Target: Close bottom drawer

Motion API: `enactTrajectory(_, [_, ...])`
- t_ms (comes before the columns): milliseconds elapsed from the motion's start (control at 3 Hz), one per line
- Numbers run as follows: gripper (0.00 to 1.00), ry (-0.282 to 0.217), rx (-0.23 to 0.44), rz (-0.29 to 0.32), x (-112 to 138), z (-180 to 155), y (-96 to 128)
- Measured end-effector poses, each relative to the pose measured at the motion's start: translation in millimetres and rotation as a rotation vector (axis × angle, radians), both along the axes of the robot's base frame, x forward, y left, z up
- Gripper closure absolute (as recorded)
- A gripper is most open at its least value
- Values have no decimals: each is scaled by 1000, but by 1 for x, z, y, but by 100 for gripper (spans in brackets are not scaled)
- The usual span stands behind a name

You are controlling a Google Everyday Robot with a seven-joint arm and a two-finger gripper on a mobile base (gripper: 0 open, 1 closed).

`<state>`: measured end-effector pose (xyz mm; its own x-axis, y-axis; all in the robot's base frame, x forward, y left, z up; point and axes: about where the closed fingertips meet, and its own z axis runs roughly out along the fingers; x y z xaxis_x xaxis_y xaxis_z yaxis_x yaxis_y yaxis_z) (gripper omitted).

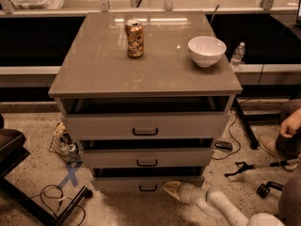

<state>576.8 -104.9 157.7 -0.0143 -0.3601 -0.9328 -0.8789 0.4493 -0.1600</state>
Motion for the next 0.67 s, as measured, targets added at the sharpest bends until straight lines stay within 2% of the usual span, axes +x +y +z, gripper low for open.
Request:
enactTrajectory(333, [100, -25, 13, -6, 27, 1, -3])
enactTrajectory(667, [100, -25, 13, -6, 27, 1, -3])
